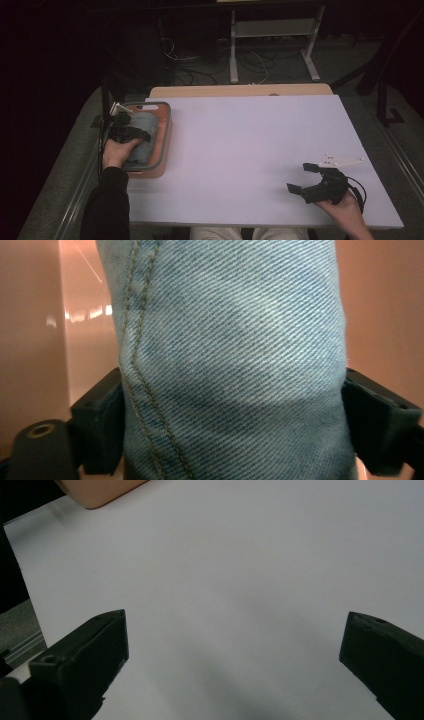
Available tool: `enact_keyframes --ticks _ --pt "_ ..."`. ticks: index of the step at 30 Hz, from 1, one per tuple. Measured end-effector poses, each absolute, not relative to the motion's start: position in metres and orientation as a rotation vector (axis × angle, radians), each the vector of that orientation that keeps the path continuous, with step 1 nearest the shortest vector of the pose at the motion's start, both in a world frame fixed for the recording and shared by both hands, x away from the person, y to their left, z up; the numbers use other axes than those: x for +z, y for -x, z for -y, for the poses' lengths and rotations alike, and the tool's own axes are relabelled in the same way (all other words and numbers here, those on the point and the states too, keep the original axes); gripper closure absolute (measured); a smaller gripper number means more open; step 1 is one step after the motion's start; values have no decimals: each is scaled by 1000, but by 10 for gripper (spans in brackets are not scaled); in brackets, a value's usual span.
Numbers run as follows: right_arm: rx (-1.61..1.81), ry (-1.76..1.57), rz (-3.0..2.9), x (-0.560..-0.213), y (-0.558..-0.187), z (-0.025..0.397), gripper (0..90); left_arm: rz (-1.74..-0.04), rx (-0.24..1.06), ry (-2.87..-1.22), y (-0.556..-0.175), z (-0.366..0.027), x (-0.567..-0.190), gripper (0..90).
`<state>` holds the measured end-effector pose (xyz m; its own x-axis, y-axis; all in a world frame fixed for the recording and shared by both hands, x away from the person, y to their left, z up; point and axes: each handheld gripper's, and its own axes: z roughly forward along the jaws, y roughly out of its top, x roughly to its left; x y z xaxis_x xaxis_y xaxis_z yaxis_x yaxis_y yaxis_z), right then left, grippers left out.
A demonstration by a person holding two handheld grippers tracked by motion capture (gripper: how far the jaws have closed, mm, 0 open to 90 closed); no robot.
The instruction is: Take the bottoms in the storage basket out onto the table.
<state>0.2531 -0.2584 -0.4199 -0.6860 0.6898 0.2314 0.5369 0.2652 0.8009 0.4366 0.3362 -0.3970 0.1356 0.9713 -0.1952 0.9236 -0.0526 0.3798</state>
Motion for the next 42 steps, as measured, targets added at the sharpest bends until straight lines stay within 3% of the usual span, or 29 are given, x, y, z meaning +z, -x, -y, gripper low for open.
enact_keyframes --ticks 25,42 --pt "1407 -1150 -2319 -417 -252 261 0 -1750 51 -1977 -431 -343 -384 528" --pt "1413 -1147 -2298 -416 -251 262 0 -1656 7 -1947 -425 -340 -367 545"
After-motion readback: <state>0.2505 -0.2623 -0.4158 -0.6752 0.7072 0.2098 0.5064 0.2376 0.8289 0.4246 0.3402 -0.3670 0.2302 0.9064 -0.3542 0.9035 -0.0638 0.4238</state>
